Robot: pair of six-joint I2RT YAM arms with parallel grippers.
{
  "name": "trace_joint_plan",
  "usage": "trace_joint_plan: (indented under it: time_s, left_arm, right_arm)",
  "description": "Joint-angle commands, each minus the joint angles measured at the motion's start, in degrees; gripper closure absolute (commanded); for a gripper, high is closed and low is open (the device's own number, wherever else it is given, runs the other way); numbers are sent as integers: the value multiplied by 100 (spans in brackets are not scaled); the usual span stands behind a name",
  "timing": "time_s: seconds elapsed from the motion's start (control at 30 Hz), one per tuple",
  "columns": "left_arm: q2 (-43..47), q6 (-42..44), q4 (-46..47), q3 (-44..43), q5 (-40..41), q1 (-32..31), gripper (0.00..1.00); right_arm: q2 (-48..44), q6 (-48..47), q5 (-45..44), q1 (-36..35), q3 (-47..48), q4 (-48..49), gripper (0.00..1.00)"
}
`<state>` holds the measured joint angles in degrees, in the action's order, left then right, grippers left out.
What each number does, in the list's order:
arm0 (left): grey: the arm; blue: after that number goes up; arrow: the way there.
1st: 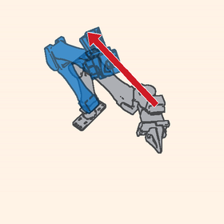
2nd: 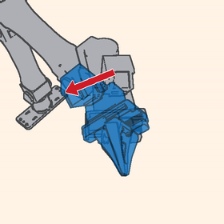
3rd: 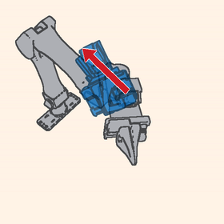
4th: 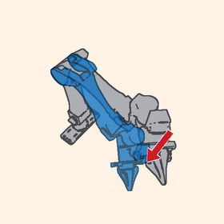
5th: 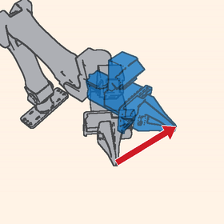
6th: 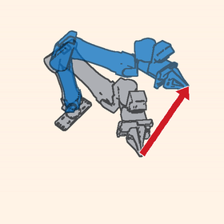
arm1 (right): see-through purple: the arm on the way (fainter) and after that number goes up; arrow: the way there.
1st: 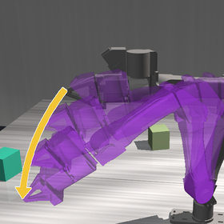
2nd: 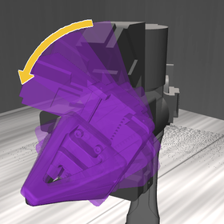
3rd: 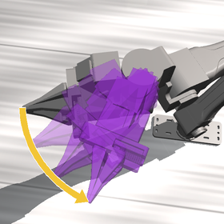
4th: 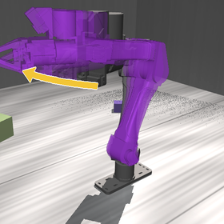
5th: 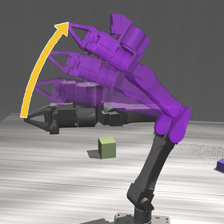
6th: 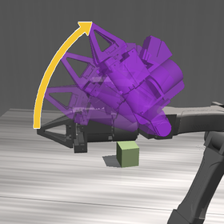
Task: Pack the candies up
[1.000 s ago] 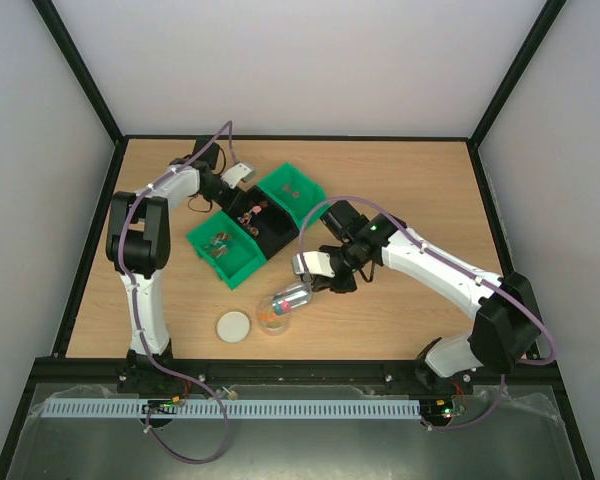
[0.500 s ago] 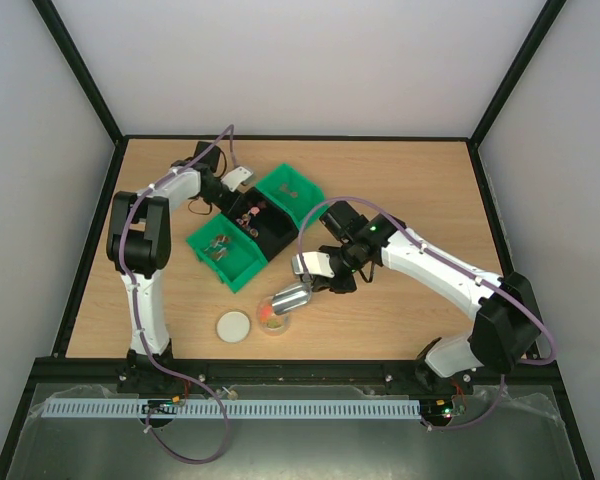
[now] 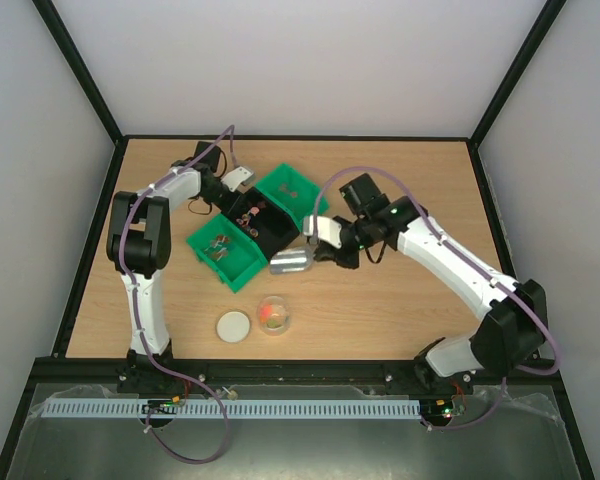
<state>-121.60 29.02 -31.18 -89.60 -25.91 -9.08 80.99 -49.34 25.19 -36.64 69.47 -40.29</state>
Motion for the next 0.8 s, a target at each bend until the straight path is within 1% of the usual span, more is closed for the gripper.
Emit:
trace_joint_plan:
  time_s: [0.0, 0.07, 0.1, 0.17, 0.23, 0.3, 0.4, 0.5, 0.6, 0.77]
  left_arm:
    - [52, 160, -371, 54, 65, -19, 71]
    - [65, 187, -379, 65, 64, -32, 77]
    - [73, 192, -373, 77, 56, -32, 79]
    - [75, 201, -358, 102, 43, -31, 81]
    - [78, 216, -343, 129, 47, -32, 82]
    - [96, 250, -328, 151, 50, -34, 83]
    - [116, 284, -309, 179, 67, -41, 85]
    - [122, 307, -301, 177, 84, -49, 87]
    - [135, 332, -285, 172, 98, -54, 89]
    - [133, 350, -275, 163, 92, -59, 92]
  right_arm:
    - [71, 928, 538, 530, 423, 314, 99]
    - [179, 1502, 558, 781, 534, 584, 99]
    - [253, 1900, 423, 881, 585, 753, 99]
    - [456, 2362, 99, 1022, 741, 993, 99]
    - [756, 2719, -304, 1117, 1024, 977, 99]
    - [1219, 2989, -735, 1187, 1528, 770, 99]
    - [1875, 3112, -1402, 1203, 2277, 293, 99]
    - [2467, 3060, -1799, 1203, 3023, -201, 99]
    - [2964, 2952, -2030, 1203, 3630, -619, 99]
    - [3702, 2692, -2116, 1195, 4643, -1429, 99]
